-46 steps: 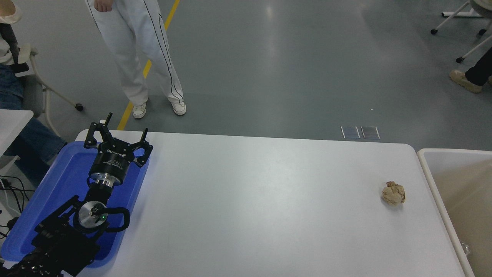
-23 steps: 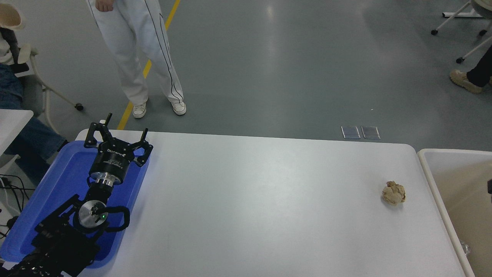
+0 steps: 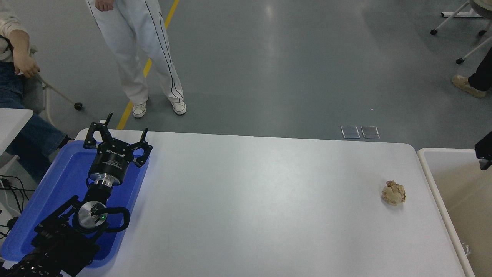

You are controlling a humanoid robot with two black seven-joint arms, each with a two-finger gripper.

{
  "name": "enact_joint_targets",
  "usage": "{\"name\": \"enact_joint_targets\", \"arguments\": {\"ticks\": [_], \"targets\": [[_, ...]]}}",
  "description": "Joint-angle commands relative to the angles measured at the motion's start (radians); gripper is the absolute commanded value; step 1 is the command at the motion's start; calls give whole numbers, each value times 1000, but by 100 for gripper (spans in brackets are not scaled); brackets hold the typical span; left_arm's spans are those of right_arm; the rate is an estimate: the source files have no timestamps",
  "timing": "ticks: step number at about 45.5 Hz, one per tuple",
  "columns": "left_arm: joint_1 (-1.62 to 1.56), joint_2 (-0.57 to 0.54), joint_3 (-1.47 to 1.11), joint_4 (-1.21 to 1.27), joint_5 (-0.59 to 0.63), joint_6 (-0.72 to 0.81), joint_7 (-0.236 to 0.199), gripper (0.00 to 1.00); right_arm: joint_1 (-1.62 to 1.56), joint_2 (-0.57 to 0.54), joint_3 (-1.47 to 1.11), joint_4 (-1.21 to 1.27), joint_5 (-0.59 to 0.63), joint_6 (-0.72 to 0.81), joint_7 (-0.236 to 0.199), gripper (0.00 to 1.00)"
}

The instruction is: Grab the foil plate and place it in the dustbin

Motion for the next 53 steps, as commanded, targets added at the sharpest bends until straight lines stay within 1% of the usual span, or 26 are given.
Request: {"name": "enact_joint_targets", "arguments": {"ticks": [1,6,11,16,27,36,53], "targets": [[0,0,0,0,0,1,0,100,91,64,29,52,5,6,0,100],[0,0,2,0,0,0,0,100,114,67,72,81,5,6,0,100],[0,0,0,0,0,0,0,100,155,110,99,114,7,6,0,100],[0,0,2,0,0,1,0,100,160,128,114,117,25,6,3,100],[0,0,0,0,0,1,0,100,165,213,148,137,46,6,3,100],[0,0,0,1,0,1,0,100,165,286,158,138,89,6,3,100],[0,0,0,1,2,1,0,100,165,276,155,137,109,6,3,100]]}}
